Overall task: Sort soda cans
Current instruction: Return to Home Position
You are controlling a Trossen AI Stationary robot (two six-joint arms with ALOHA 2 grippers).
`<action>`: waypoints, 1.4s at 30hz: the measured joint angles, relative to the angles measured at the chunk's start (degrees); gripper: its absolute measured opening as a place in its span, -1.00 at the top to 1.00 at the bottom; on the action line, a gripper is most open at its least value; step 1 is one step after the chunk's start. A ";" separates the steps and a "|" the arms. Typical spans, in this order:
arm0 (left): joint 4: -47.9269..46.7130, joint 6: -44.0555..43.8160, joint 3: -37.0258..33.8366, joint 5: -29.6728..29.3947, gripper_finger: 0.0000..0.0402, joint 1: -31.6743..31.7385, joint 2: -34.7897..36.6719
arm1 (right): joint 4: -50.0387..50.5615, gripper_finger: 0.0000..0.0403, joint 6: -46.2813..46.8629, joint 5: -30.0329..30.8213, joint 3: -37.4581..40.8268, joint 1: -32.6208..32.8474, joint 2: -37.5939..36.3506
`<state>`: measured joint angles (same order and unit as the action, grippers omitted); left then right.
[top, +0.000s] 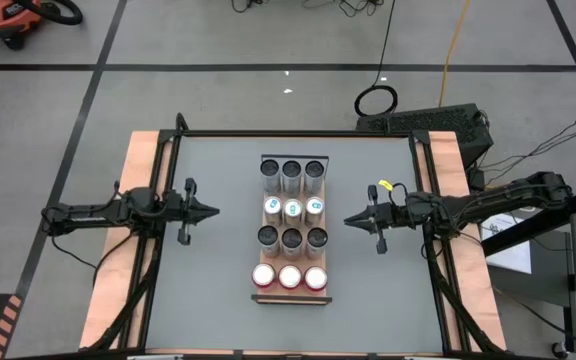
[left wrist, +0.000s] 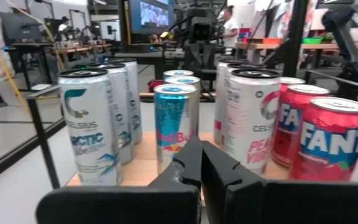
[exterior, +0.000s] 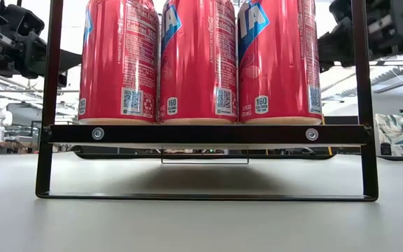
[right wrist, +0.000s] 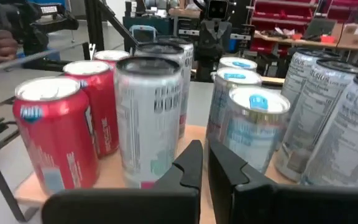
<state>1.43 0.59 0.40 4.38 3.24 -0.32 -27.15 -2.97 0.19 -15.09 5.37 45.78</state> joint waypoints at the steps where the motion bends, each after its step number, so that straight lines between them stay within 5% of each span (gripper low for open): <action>1: 0.00 0.15 0.00 0.00 0.99 -0.40 0.00 | -1.46 1.00 -0.35 -0.02 1.15 0.00 0.00; 9: 0.02 -0.28 -0.04 -0.28 0.99 -1.94 -0.02 | -23.32 1.00 -1.20 2.28 13.91 -0.14 -0.11; 20: -0.25 0.19 -0.07 -2.36 0.99 -1.94 -0.04 | -14.63 1.00 -2.04 2.71 13.92 -1.25 -3.54; 42: -0.28 1.48 -0.09 -2.37 0.99 -1.94 -0.04 | 4.29 1.00 0.78 -1.79 14.03 -1.27 -21.75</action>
<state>1.15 2.07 0.32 2.02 1.30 -0.36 -22.86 -2.19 -1.60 -1.06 4.10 24.02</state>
